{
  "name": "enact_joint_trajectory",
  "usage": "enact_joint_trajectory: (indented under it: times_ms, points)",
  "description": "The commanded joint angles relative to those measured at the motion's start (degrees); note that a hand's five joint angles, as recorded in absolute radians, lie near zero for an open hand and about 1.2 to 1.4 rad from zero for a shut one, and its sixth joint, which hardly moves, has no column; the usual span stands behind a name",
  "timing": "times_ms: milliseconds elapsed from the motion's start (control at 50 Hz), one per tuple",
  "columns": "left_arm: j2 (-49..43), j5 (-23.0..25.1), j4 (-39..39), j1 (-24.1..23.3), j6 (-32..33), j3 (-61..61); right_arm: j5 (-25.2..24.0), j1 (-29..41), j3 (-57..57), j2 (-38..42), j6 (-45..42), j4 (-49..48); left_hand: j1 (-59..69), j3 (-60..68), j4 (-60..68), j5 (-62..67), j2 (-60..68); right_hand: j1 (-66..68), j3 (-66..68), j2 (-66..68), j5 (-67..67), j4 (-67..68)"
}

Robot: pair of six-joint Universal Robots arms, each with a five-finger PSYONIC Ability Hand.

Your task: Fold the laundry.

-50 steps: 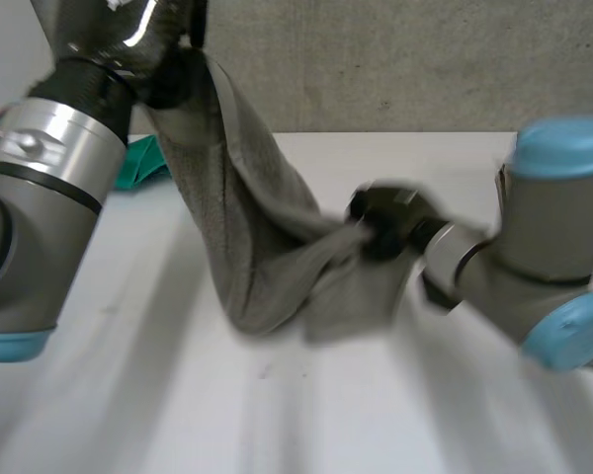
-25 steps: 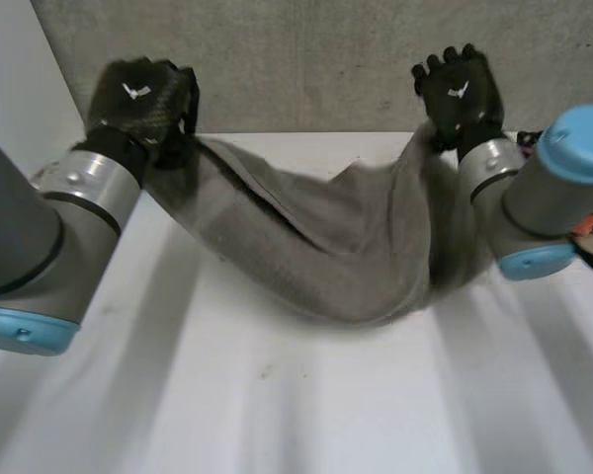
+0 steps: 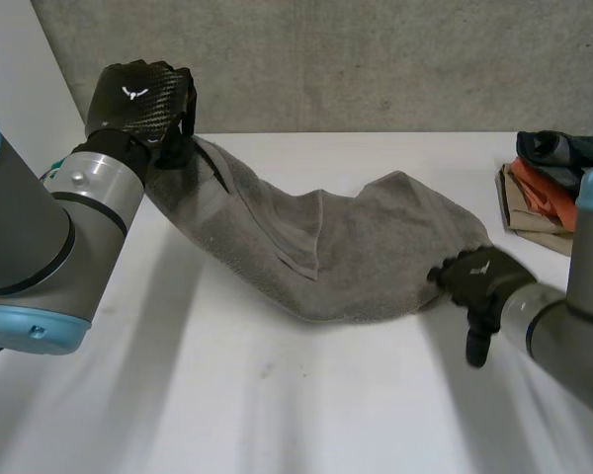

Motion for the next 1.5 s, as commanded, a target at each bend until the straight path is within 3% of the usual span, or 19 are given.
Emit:
enact_joint_trajectory:
  times_ms: [20,320,380,400,420,440,540,620,800,920,1020,1100,1220,1340,1500]
  points:
    - [0.55,0.05,-0.07,-0.19,-0.55,-0.10,-3.86,-0.16,5.94,3.94,4.99,-16.87,14.70,11.59,11.16,12.96,11.29,13.95,12.56,12.83,12.09,12.67]
    - [0.64,0.14,0.02,0.25,-0.55,-0.10,-3.95,-0.16,-5.57,16.35,5.44,-20.15,14.70,11.59,11.16,12.96,11.29,28.62,27.23,27.50,26.76,27.34]
    - [0.55,0.14,0.02,0.34,-0.55,-0.10,-4.03,-0.25,-7.68,18.72,5.44,-20.42,14.70,11.59,11.16,12.96,11.29,41.01,39.62,39.89,39.15,39.73]
    - [0.55,0.14,0.02,0.34,-0.55,-0.10,-4.03,-0.25,-8.21,19.07,5.44,-20.59,14.70,11.59,11.16,12.96,11.29,49.23,47.84,48.11,47.37,47.95]
    - [0.55,0.05,0.02,0.34,-0.55,-0.10,-3.95,-0.25,-9.43,19.42,5.44,-21.12,14.70,11.59,11.16,12.96,11.29,65.74,64.35,64.62,63.88,64.46]
    - [0.55,0.05,0.10,0.43,-0.64,-0.10,-3.86,-0.25,-9.88,19.43,5.44,-21.38,14.70,11.59,11.16,12.96,11.29,65.90,64.51,64.79,64.05,64.62]
    - [1.25,-0.47,-0.07,0.60,-1.43,0.34,-3.77,-0.77,-11.90,17.06,5.44,-21.56,14.70,11.59,11.16,12.96,11.29,65.91,64.51,64.79,64.05,64.62]
    - [5.54,-2.40,-0.95,1.48,-3.62,0.69,-3.86,-1.04,-11.99,10.13,5.27,-20.34,14.70,11.59,11.16,12.96,11.29,65.91,64.51,64.79,64.05,64.62]
    - [13.46,-2.85,-7.80,5.17,-10.04,-0.10,-4.48,-6.13,-15.15,-7.80,-3.16,-4.44,14.70,11.59,11.16,12.96,11.29,65.91,64.51,64.79,64.05,64.62]
    - [14.70,-2.67,-11.06,5.26,-12.59,-2.29,-4.12,-6.05,-16.91,-13.61,-6.68,0.23,14.70,11.59,11.16,12.96,11.29,65.91,64.51,64.79,64.05,64.62]
    - [13.04,-2.41,-10.88,5.70,-12.77,-6.51,-5.17,-6.84,-16.39,-13.01,-7.04,4.54,14.70,11.59,11.16,12.96,11.29,65.91,64.51,64.79,64.05,64.62]
    - [4.20,-2.59,-9.22,5.70,-12.86,-6.26,-5.27,-6.75,-17.43,-1.97,-8.87,7.35,14.70,11.59,11.16,12.96,11.29,65.91,64.51,64.79,64.05,64.62]
    - [-7.44,-3.11,-7.10,5.00,-12.77,0.07,-3.25,-6.05,-21.13,6.41,-10.65,6.57,14.70,11.59,11.16,12.96,11.29,65.46,64.07,64.35,63.61,64.18]
    - [-13.42,-3.03,-6.67,5.26,-13.21,5.17,-2.80,-6.40,-15.88,6.60,-1.69,0.25,14.70,11.59,11.16,12.96,11.29,26.18,24.78,25.06,24.32,24.89]
    - [-14.83,-2.94,-1.58,5.70,-12.33,6.84,-8.85,-6.93,-2.44,-4.28,1.32,-0.03,14.70,11.59,11.16,12.96,11.29,15.34,13.94,14.22,13.48,14.05]
